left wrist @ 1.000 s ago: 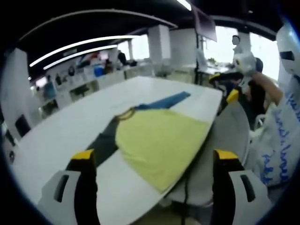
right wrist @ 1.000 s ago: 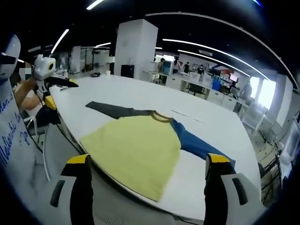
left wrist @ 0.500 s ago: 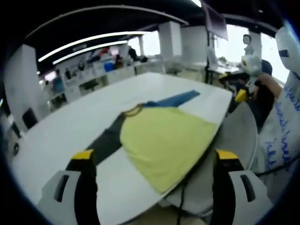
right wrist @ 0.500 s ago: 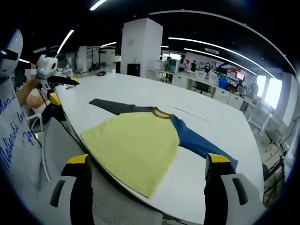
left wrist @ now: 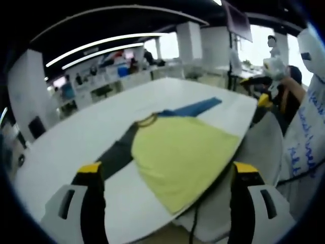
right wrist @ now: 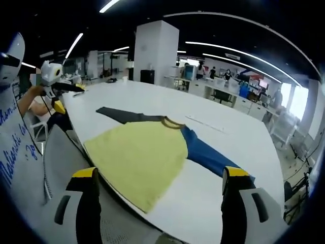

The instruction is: Fold the garment on the visible template until the final outline fits inside the template.

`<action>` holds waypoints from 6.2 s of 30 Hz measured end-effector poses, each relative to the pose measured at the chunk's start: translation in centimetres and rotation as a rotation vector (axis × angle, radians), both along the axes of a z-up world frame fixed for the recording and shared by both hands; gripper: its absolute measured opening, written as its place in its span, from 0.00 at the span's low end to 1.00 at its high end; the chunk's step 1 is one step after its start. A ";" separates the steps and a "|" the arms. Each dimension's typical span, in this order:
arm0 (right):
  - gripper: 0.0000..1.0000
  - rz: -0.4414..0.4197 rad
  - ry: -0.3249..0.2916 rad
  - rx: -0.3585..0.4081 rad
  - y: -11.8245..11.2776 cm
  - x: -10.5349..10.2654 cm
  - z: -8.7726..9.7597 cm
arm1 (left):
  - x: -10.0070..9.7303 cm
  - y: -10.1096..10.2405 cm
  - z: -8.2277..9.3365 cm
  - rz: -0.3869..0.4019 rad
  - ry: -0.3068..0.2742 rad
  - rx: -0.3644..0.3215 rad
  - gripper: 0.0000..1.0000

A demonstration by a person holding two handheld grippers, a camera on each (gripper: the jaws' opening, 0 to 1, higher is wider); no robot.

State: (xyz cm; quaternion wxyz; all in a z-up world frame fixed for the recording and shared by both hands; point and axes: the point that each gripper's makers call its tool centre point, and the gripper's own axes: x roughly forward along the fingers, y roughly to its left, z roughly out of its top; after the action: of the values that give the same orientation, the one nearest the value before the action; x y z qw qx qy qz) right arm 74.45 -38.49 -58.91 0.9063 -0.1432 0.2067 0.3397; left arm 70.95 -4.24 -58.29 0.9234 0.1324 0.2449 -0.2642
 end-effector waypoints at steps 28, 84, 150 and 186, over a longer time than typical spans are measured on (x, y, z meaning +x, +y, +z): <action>0.95 -0.015 0.014 0.063 -7.2 6.8 -1.7 | -0.8 -2.0 0.7 0.102 -0.005 -0.019 0.98; 0.40 -0.530 0.109 0.049 -22.9 21.4 -11.5 | -0.5 -2.5 3.2 0.106 -0.040 -0.056 0.98; 0.13 -0.652 0.253 0.003 -26.3 25.2 -19.2 | -0.5 -1.4 2.7 0.179 0.020 -0.056 0.94; 0.02 -0.686 0.267 0.030 -25.9 25.4 -18.9 | -1.1 -1.7 2.9 0.164 0.008 -0.075 0.99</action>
State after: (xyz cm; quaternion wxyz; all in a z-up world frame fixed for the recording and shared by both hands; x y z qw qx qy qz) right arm 99.85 -64.38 -77.78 0.9344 -0.0069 0.3543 0.0350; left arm 69.85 -5.99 -55.36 0.9452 0.0764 0.2485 -0.1974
